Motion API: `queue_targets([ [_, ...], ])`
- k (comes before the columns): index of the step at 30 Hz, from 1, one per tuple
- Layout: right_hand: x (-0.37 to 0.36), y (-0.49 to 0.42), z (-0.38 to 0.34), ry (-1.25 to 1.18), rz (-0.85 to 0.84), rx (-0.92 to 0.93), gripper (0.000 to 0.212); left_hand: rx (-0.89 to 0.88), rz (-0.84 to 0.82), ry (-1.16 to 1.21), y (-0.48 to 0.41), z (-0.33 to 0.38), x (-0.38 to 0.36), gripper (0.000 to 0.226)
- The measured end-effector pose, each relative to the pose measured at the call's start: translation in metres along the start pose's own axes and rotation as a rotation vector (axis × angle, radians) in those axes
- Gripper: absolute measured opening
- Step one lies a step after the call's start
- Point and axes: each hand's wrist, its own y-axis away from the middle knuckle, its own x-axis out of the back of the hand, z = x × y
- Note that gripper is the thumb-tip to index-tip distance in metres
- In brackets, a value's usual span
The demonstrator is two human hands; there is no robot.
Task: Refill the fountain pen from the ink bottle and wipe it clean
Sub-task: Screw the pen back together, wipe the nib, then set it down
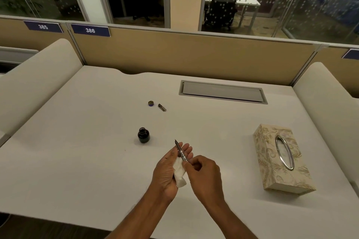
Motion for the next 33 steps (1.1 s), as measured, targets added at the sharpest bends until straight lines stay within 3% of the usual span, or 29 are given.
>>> queue_targets([
  [10, -0.045, -0.029, 0.044, 0.186, 0.245, 0.254, 0.004, -0.120, 0.200, -0.051, -0.017, 0.008, 0.011, 0.037],
  [19, -0.074, -0.081, 0.097, 0.458, 0.202, 0.424, 0.008, -0.143, 0.196, -0.079, -0.028, 0.015, 0.043, 0.035],
  [29, -0.089, -0.094, 0.124, 0.498, 0.177, 0.428, 0.013, -0.134, 0.168, -0.088, -0.035, 0.016, 0.050, 0.036],
  [33, -0.095, -0.094, 0.126, 0.497, 0.233, 0.463, 0.025, -0.127, 0.155, -0.093, -0.035, 0.014, 0.050, 0.035],
])
